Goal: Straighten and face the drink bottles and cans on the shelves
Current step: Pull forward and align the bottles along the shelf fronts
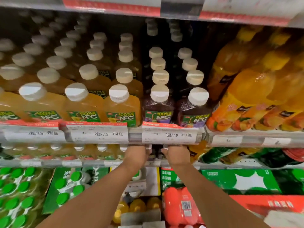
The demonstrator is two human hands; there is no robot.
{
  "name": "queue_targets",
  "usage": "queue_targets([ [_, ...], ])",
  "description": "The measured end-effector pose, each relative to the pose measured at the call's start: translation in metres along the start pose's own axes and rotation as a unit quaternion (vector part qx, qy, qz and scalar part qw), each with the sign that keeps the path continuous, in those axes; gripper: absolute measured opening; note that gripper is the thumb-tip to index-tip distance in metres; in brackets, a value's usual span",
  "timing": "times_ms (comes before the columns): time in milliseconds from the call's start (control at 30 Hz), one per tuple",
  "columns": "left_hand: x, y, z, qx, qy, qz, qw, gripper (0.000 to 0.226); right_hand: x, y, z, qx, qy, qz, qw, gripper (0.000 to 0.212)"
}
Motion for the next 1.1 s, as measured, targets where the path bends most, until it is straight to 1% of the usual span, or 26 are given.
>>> queue_targets([
  [33,0.006,0.001,0.005,-0.015,-0.012,0.001,1.0,0.021,0.001,-0.003,-0.001,-0.008,-0.007,-0.01,1.0,0.028],
  [100,0.011,0.005,0.007,-0.004,-0.022,0.014,1.0,0.022,0.002,-0.008,0.0,-0.035,-0.02,-0.023,0.999,0.04],
  [167,0.013,0.011,0.015,-0.018,-0.001,-0.009,1.0,0.008,0.0,-0.005,0.007,-0.04,-0.015,-0.043,0.998,0.036],
  [200,0.013,0.018,0.022,-0.024,0.02,-0.019,0.999,0.014,-0.003,0.0,0.014,-0.032,-0.003,-0.047,0.998,0.035],
  [233,0.014,0.025,0.031,-0.021,0.021,-0.038,0.999,0.022,-0.005,0.004,0.024,-0.023,0.008,-0.051,0.998,0.038],
  [300,0.026,0.043,0.052,-0.005,-0.025,-0.042,0.999,0.029,-0.008,0.018,0.05,-0.01,0.033,-0.059,0.998,0.048],
  [367,0.044,0.057,0.074,-0.02,-0.073,-0.058,0.995,0.033,-0.009,0.034,0.075,-0.011,0.065,-0.069,0.995,0.055],
  [467,0.079,0.09,0.112,-0.059,-0.116,-0.05,0.99,0.034,-0.01,0.078,0.113,-0.031,0.115,-0.077,0.99,0.052],
  [533,0.107,0.12,0.137,-0.055,-0.144,-0.028,0.988,0.031,-0.012,0.12,0.138,-0.012,0.146,-0.082,0.986,0.053],
  [567,0.121,0.139,0.147,-0.044,-0.153,-0.021,0.987,0.03,-0.012,0.144,0.148,0.001,0.151,-0.087,0.985,0.056],
  [600,0.136,0.16,0.156,-0.027,-0.164,-0.024,0.986,0.027,-0.011,0.173,0.158,0.017,0.152,-0.087,0.984,0.054],
  [667,0.163,0.204,0.174,0.025,-0.198,-0.048,0.979,0.027,-0.01,0.227,0.175,0.068,0.164,-0.075,0.981,0.035],
  [700,0.179,0.229,0.184,0.064,-0.224,-0.058,0.971,0.029,-0.01,0.255,0.184,0.1,0.175,-0.078,0.976,0.03],
  [800,0.218,0.302,0.218,0.182,-0.296,-0.063,0.936,0.029,-0.009,0.336,0.214,0.207,0.194,-0.104,0.953,0.032],
  [867,0.233,0.344,0.237,0.276,-0.326,-0.067,0.902,0.034,-0.008,0.383,0.228,0.283,0.201,-0.133,0.928,0.033],
  [900,0.234,0.355,0.24,0.306,-0.332,-0.072,0.889,0.038,-0.009,0.4,0.232,0.315,0.204,-0.129,0.918,0.033],
  [967,0.23,0.361,0.234,0.314,-0.317,-0.104,0.889,0.045,-0.013,0.417,0.235,0.347,0.194,-0.083,0.914,0.033],
  [1033,0.224,0.36,0.225,0.298,-0.301,-0.142,0.894,0.05,-0.016,0.418,0.231,0.333,0.174,-0.048,0.925,0.032],
  [1100,0.221,0.357,0.219,0.277,-0.308,-0.162,0.895,0.055,-0.02,0.417,0.229,0.316,0.169,-0.034,0.933,0.033],
])
Point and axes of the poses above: each hand's wrist, its own z-axis away from the middle knuckle, its own y-axis out of the back of the hand, x = y × z, the point moved 8 cm from there along -z, towards the middle knuckle, and after that the axes turned 3 degrees about -y, right-handed, at the moved point
